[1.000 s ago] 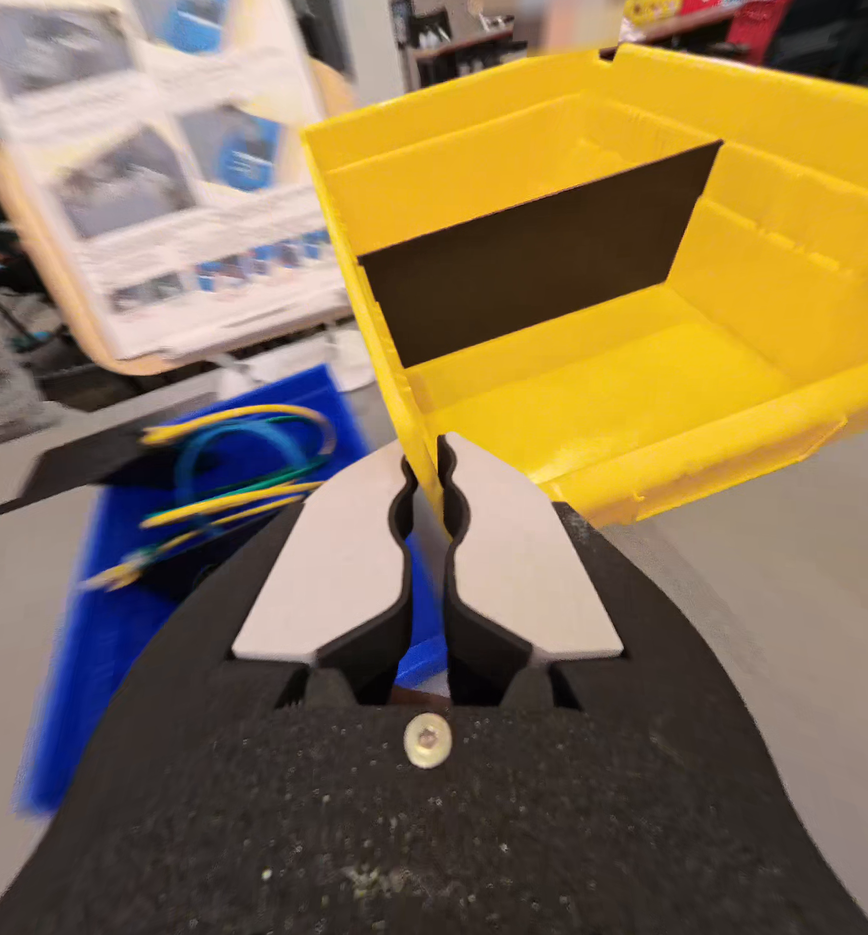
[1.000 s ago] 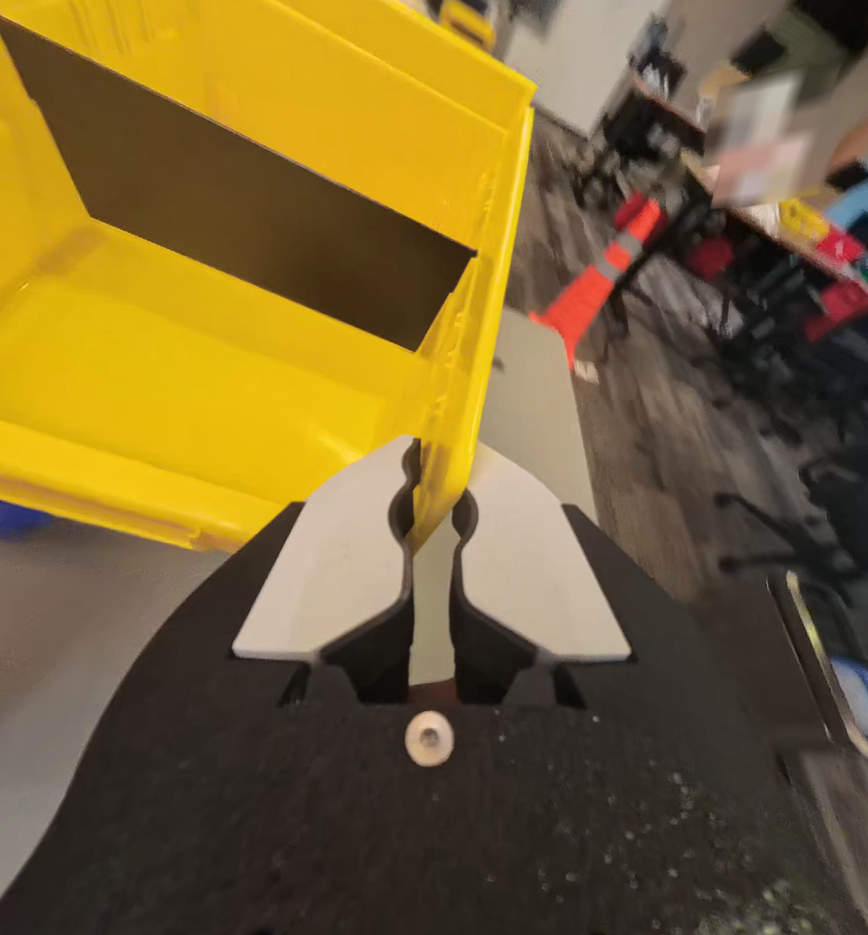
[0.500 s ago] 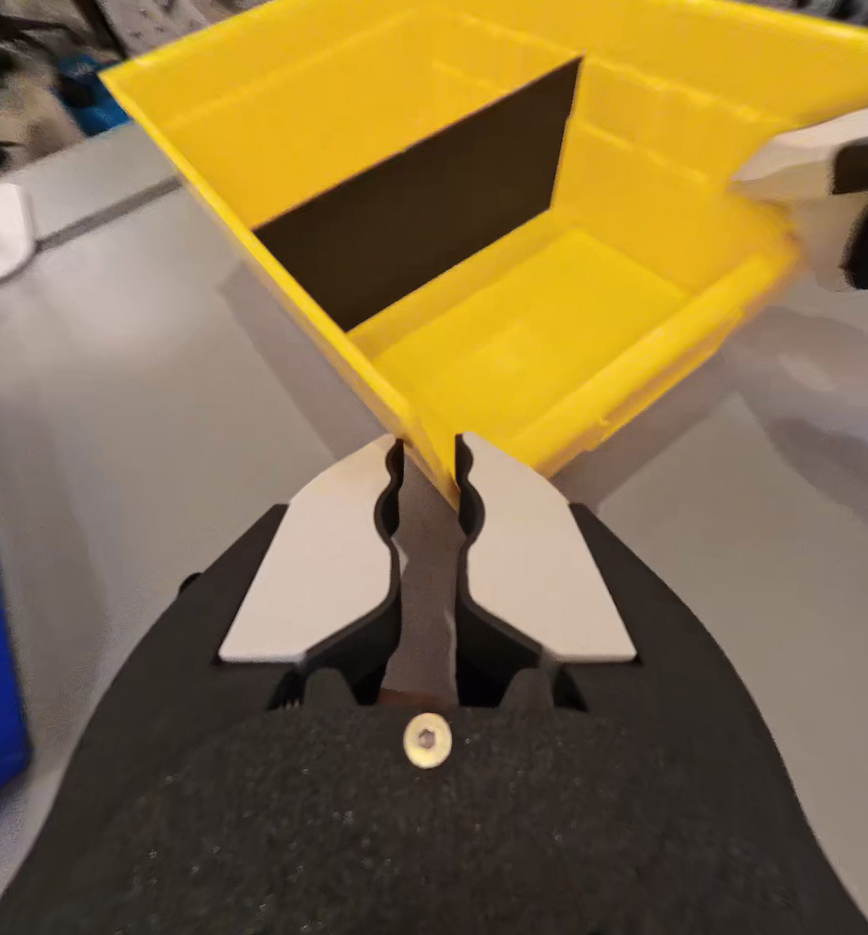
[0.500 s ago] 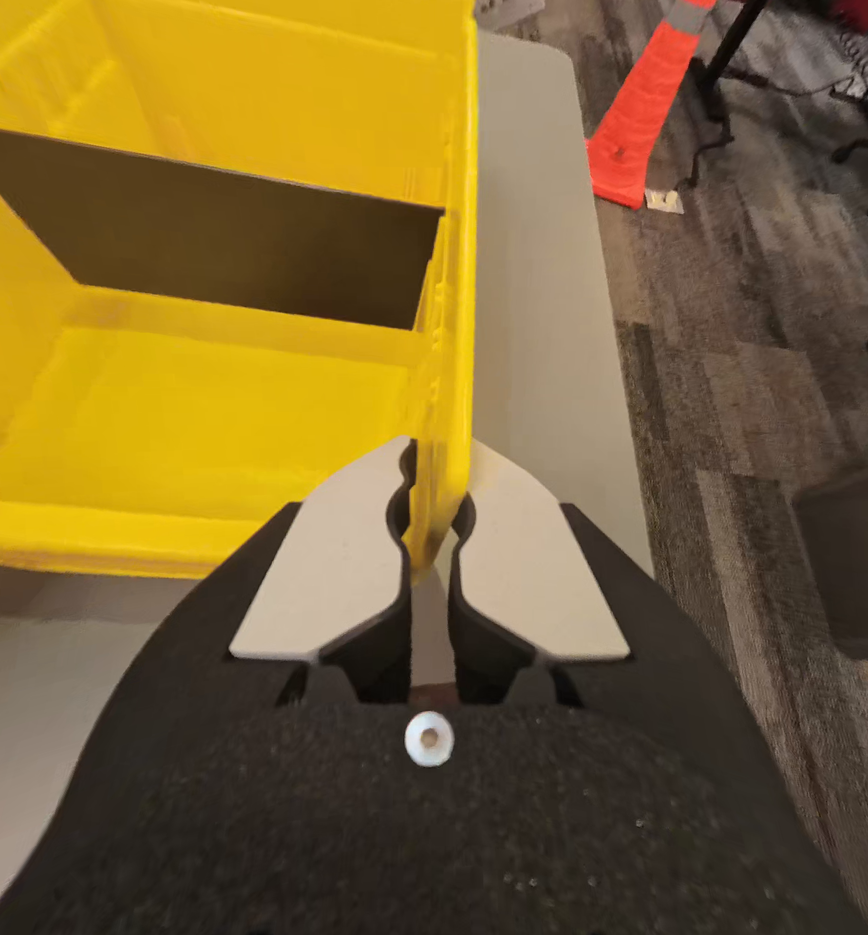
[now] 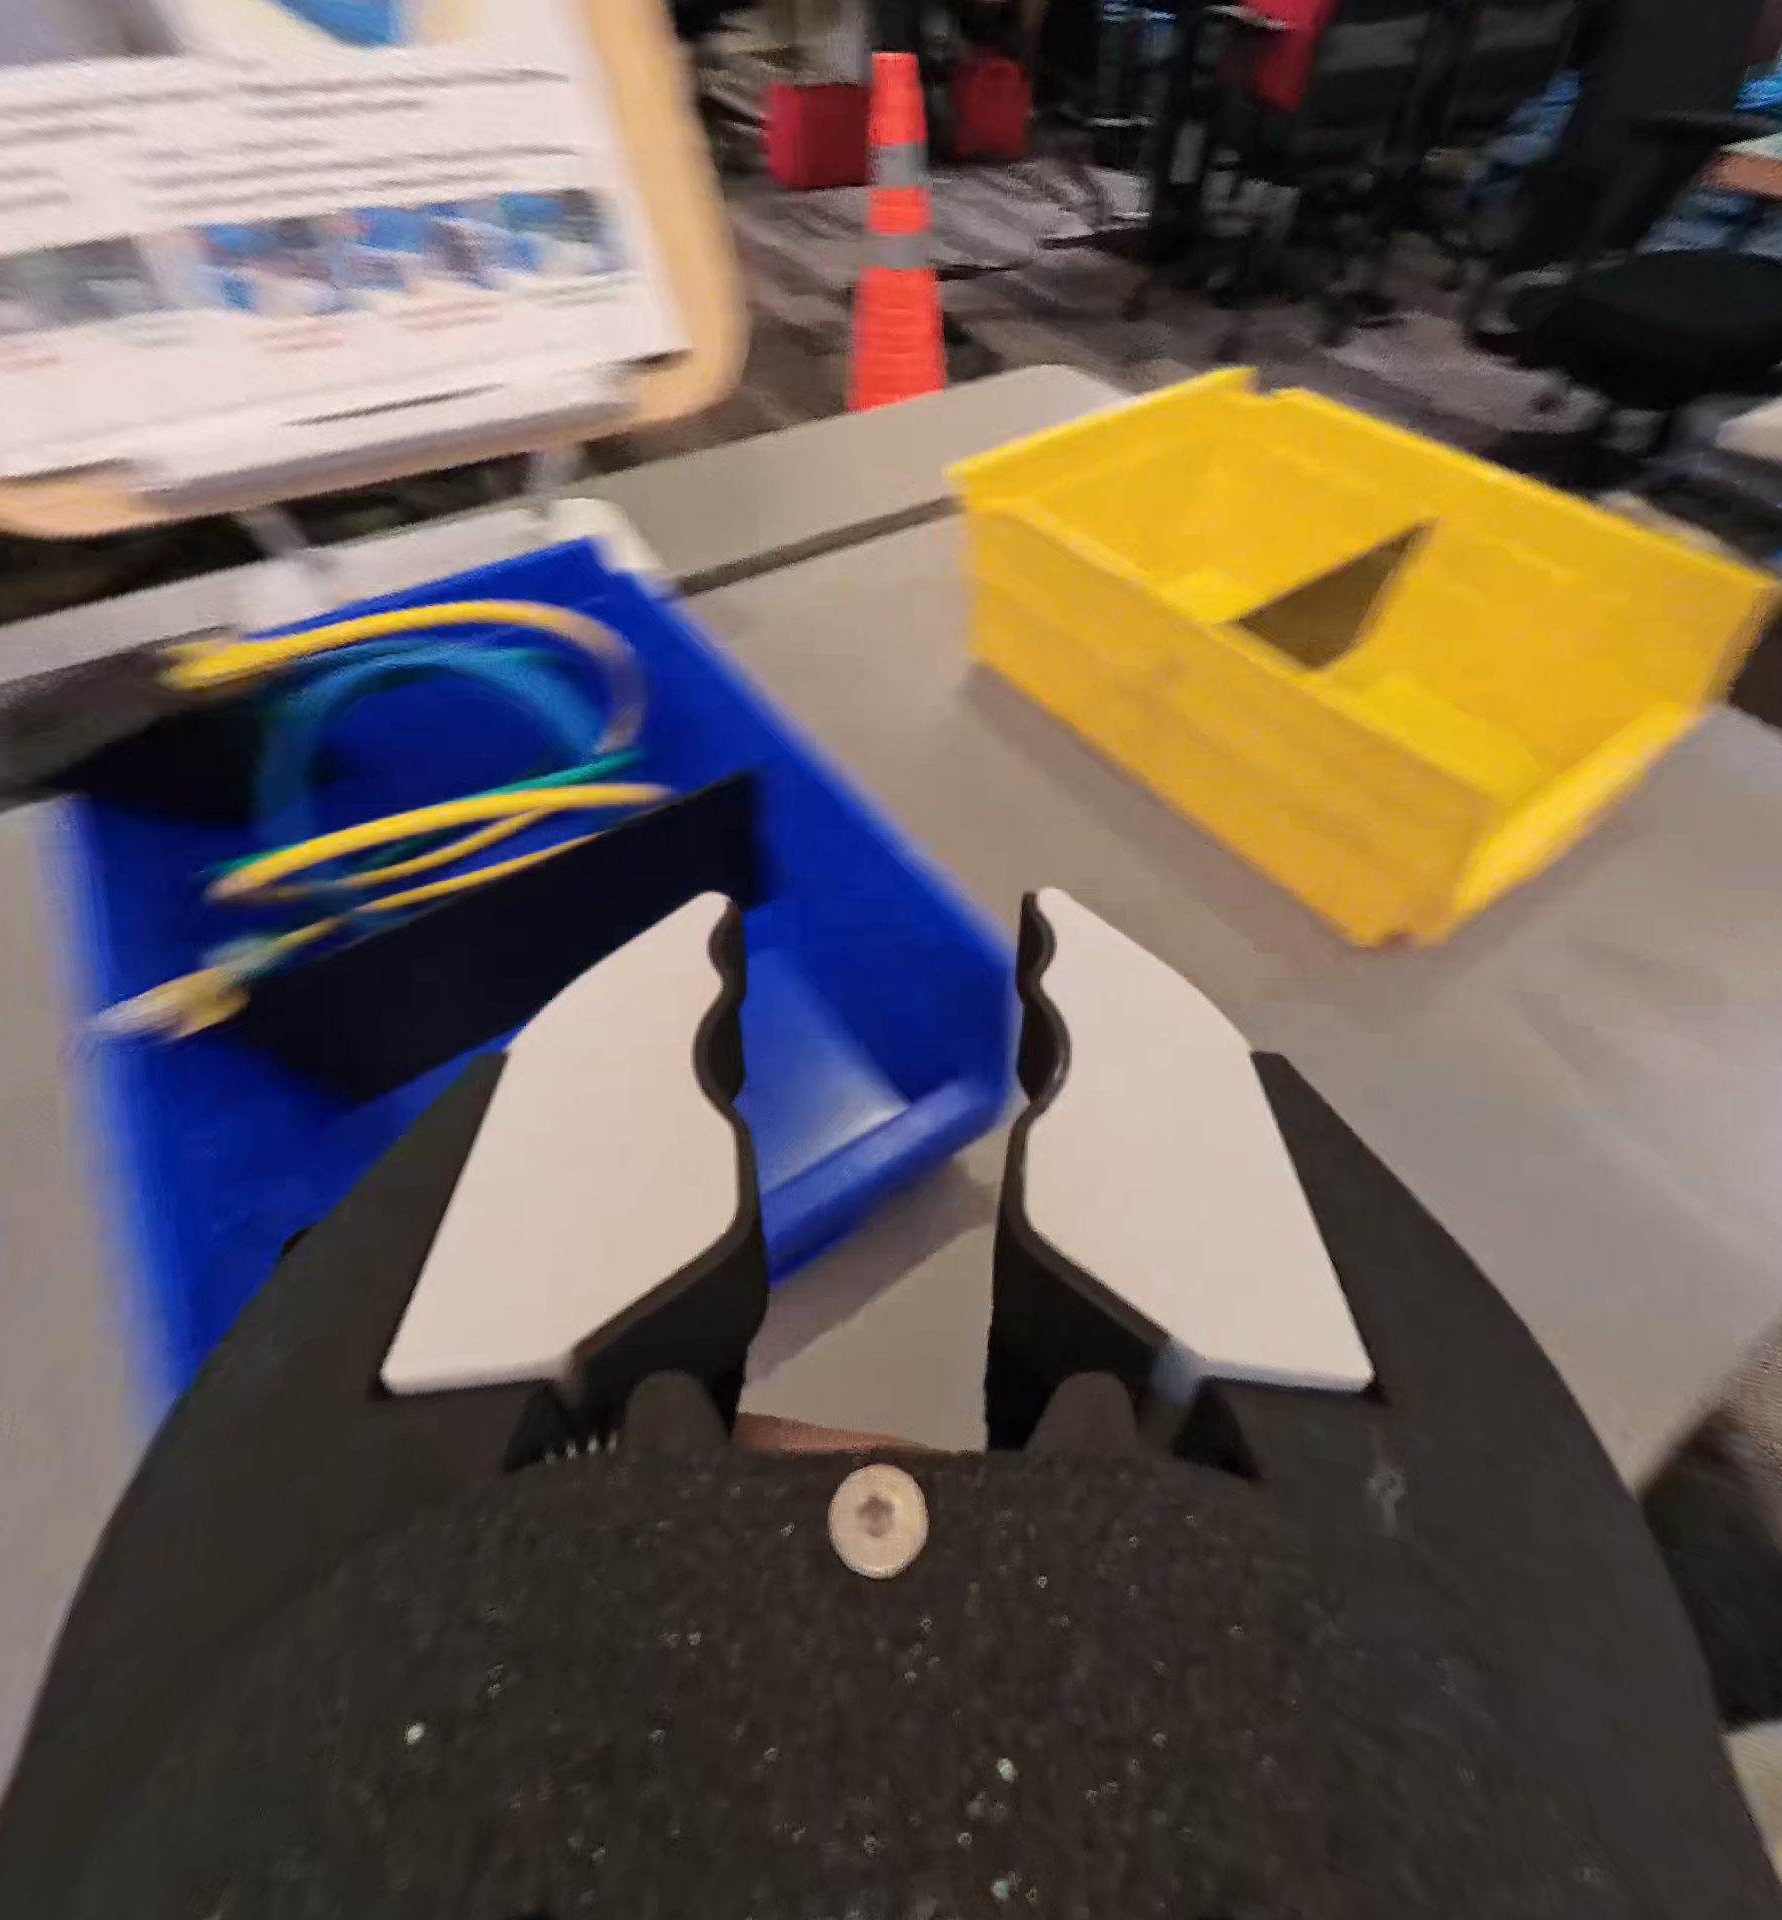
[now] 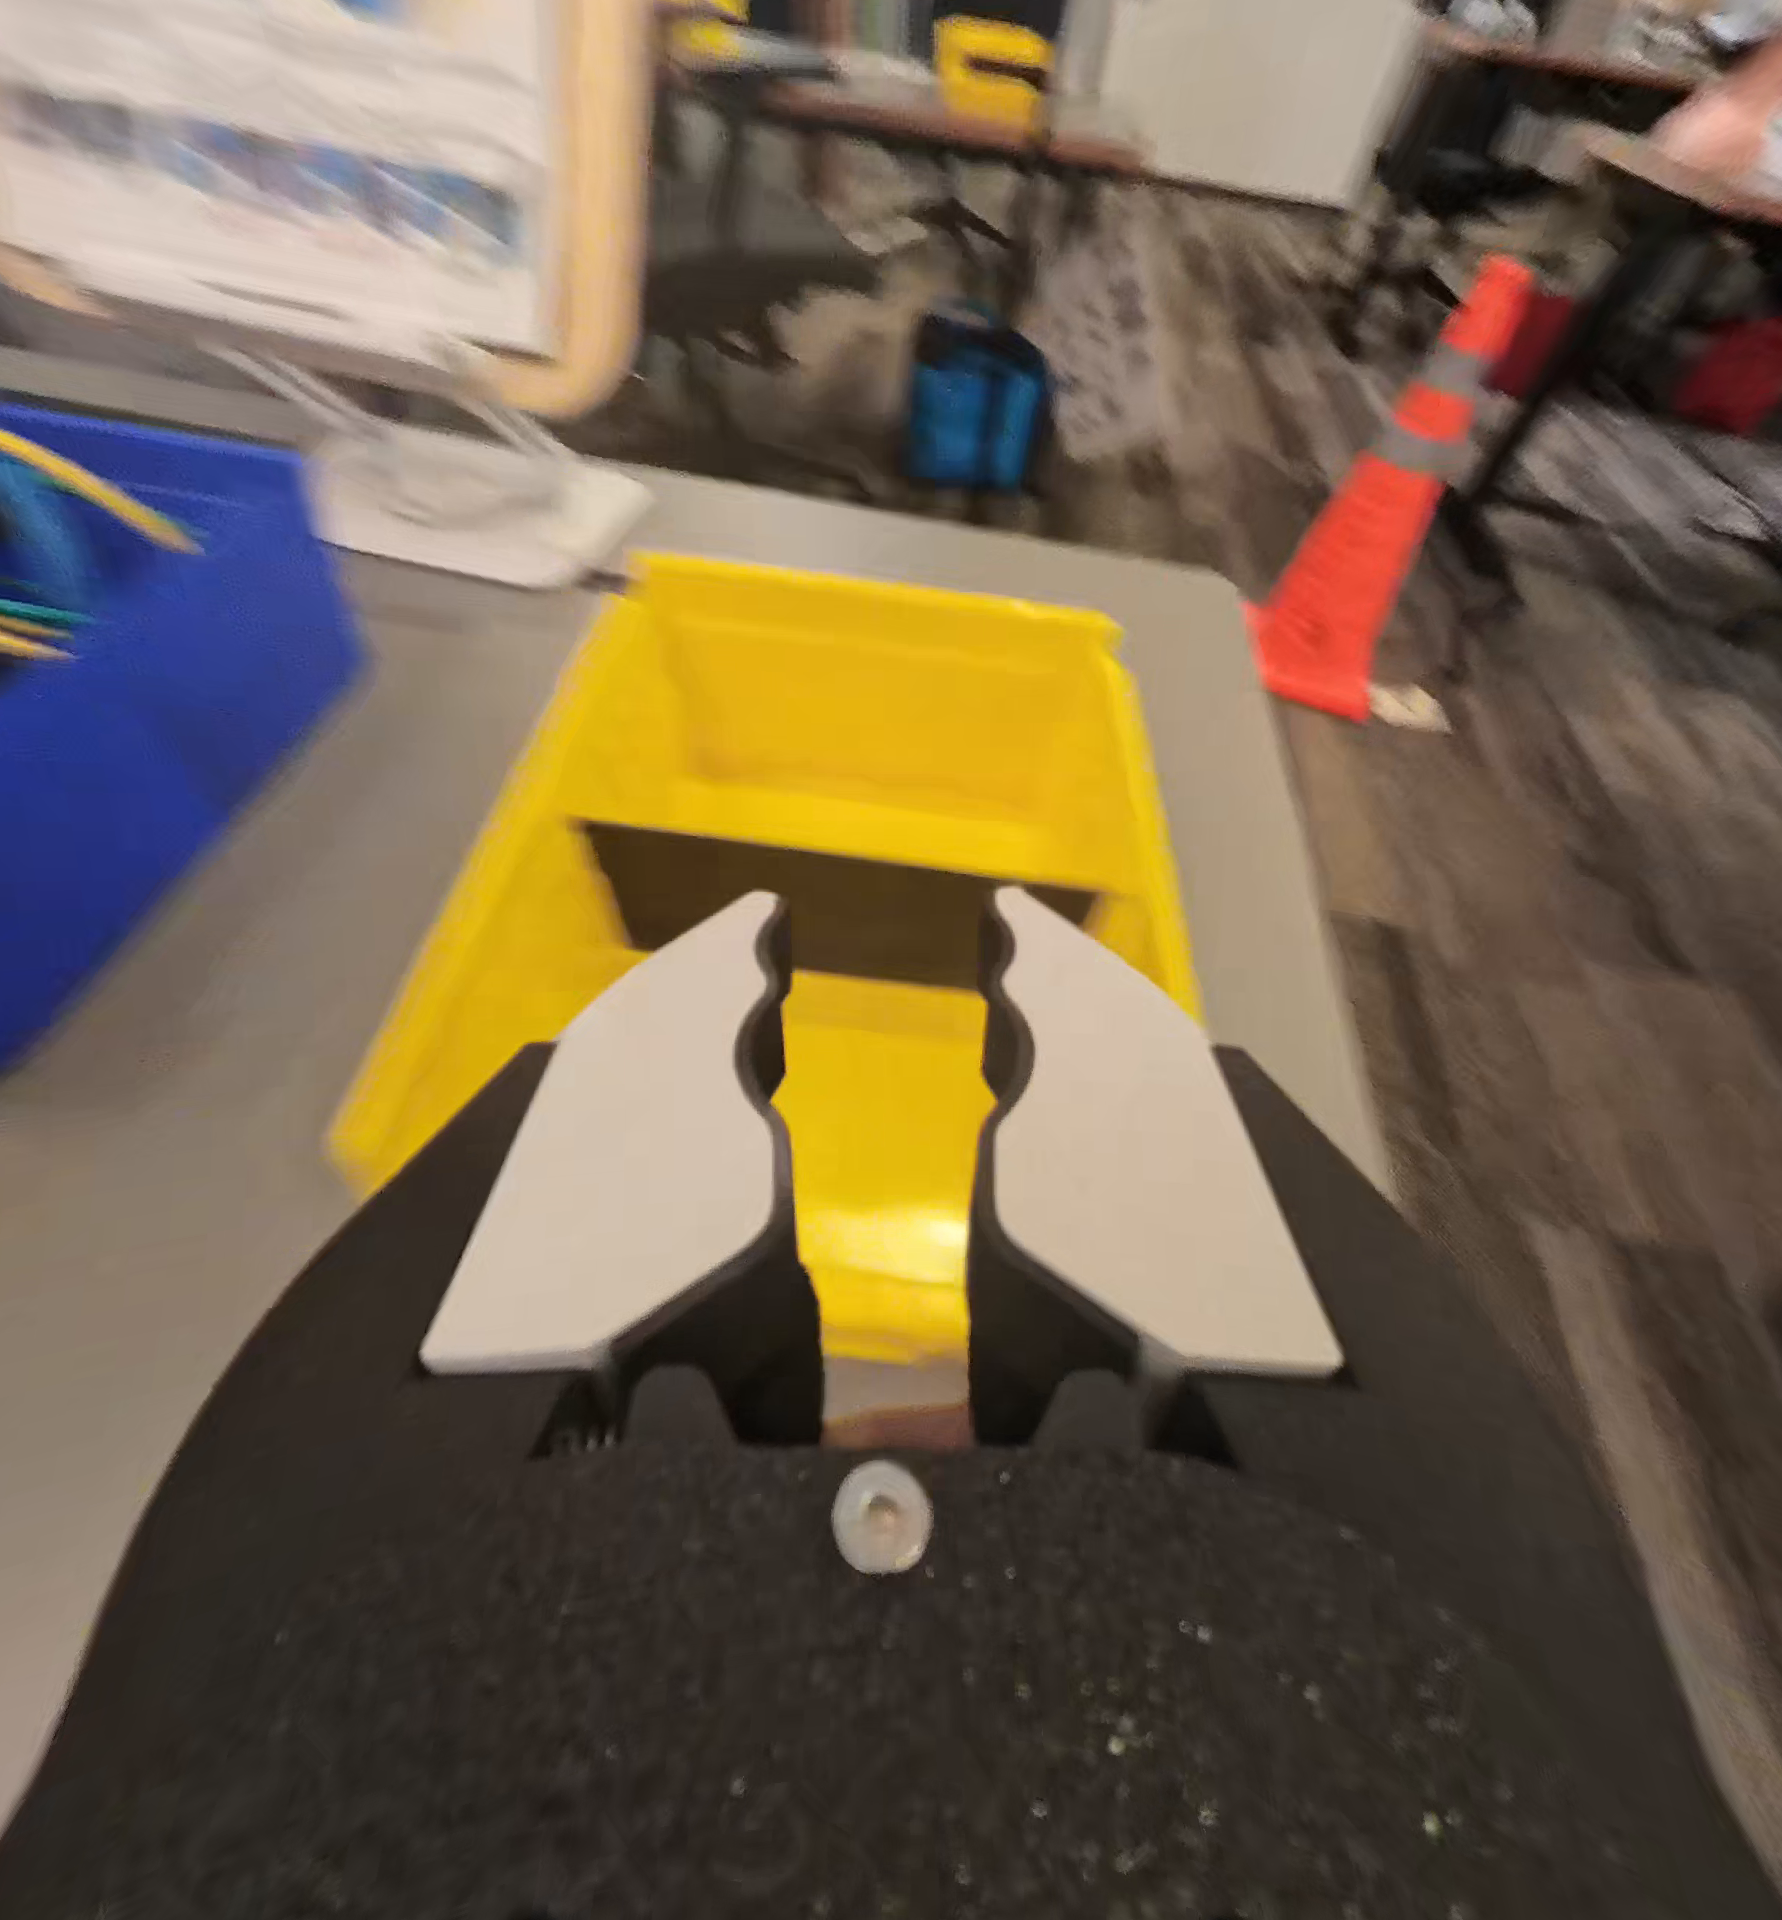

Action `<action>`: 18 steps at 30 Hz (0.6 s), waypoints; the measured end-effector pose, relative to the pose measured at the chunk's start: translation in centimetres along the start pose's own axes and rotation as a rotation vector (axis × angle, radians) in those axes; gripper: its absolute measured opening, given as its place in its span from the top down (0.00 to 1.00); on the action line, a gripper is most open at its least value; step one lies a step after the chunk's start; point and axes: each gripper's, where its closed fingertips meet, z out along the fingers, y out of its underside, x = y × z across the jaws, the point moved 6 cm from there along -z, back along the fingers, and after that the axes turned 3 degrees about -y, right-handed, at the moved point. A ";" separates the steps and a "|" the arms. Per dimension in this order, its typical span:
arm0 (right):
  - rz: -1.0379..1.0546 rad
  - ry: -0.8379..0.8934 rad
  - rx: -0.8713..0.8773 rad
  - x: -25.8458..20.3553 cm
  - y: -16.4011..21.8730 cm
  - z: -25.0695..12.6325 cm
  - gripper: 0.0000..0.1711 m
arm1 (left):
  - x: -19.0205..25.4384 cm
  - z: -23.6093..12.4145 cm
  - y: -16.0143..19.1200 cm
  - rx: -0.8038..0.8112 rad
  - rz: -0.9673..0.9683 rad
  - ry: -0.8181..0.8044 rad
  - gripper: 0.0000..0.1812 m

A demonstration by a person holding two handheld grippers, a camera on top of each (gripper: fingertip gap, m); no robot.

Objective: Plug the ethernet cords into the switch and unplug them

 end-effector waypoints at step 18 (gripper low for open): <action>0.147 -0.140 -0.177 -29.4 5.3 12.4 0.94 | -15.9 0.8 11.1 -0.246 -0.167 -0.242 0.95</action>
